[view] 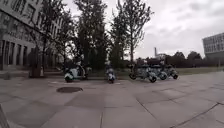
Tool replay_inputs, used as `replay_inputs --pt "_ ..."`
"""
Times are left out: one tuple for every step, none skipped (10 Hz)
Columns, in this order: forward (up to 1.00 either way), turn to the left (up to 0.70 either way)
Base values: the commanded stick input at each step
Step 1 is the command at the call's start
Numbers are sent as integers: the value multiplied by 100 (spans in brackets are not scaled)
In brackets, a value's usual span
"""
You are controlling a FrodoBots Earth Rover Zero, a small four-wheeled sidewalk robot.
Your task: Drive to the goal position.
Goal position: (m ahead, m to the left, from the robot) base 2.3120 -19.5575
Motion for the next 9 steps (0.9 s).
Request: replay_inputs --pt "0 -23" --pt "0 -62" --pt "0 -70" --pt "0 -70" --pt "69 -36" --pt "70 -35" --pt "70 -35" --pt "61 -39" --pt "15 -63"
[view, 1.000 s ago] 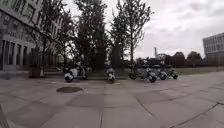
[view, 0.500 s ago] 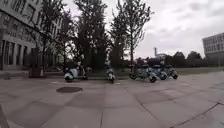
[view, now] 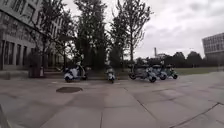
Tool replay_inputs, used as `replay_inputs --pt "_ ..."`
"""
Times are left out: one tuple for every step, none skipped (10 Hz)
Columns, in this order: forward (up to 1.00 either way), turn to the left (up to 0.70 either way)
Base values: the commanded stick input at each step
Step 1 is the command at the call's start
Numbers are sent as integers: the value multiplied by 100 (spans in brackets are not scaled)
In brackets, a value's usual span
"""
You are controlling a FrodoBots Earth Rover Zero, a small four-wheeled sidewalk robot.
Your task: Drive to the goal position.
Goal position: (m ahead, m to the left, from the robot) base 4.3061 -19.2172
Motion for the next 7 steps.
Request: replay_inputs --pt "0 -70" --pt "0 -70" --pt "0 -70" --pt "0 -70" --pt "0 -70" --pt "0 -70" --pt "0 -70"
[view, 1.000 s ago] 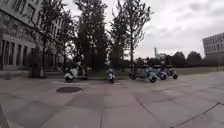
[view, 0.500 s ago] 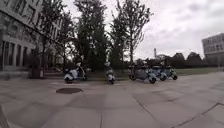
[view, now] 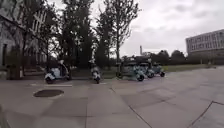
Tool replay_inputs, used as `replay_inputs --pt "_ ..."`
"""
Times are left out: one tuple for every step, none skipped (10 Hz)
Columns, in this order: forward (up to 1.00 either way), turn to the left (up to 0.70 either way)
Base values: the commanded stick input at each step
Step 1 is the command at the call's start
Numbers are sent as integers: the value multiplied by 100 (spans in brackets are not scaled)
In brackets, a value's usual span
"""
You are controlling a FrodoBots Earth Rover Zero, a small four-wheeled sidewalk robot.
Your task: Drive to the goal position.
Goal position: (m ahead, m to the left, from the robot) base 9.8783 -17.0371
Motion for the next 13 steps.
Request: replay_inputs --pt "0 -70" --pt "0 -70" --pt "44 -48" --pt "70 -35" --pt "70 -35" --pt "70 -35" --pt "70 -35" --pt "70 -35" --pt "70 -35" --pt "70 -22" --pt "70 -2" --pt "70 0" --pt "70 0"
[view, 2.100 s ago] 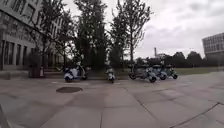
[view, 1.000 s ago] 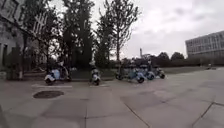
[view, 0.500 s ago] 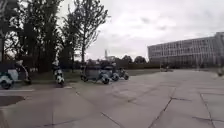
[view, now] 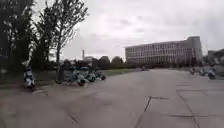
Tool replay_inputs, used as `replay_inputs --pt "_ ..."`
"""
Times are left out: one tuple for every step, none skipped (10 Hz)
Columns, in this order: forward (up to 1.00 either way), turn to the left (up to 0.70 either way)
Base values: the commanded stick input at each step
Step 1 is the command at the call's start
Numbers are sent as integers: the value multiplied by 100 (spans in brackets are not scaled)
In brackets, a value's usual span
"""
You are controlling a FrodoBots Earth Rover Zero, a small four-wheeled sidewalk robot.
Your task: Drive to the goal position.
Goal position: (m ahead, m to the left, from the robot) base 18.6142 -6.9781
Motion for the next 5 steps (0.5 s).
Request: replay_inputs --pt "70 0" --pt "70 0" --pt "70 0" --pt "70 0" --pt "70 -8"
